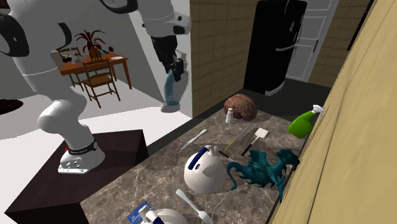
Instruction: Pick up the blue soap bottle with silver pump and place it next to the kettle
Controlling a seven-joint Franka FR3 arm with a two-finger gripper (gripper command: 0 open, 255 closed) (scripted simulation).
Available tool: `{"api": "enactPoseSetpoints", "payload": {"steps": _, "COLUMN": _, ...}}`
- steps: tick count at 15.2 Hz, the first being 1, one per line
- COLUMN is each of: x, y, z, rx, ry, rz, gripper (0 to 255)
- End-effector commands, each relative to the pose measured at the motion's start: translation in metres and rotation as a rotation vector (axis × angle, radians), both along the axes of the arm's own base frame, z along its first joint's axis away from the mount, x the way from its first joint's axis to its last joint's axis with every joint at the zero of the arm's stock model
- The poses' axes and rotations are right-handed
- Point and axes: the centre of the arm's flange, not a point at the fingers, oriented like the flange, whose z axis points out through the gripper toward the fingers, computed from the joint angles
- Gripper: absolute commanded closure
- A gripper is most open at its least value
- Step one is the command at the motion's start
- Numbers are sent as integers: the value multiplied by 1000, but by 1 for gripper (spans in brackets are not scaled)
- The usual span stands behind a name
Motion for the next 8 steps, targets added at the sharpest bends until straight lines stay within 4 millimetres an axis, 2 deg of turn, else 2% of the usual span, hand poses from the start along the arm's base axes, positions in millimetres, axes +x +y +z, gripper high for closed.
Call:
{"api": "enactPoseSetpoints", "payload": {"steps": 1, "x": -22, "y": -18, "z": -1, "rx": 1, "ry": -1, "rz": 1, "gripper": 255}}
{"api": "enactPoseSetpoints", "payload": {"steps": 8, "x": -92, "y": -77, "z": -1, "rx": 1, "ry": -1, "rz": 1, "gripper": 255}}
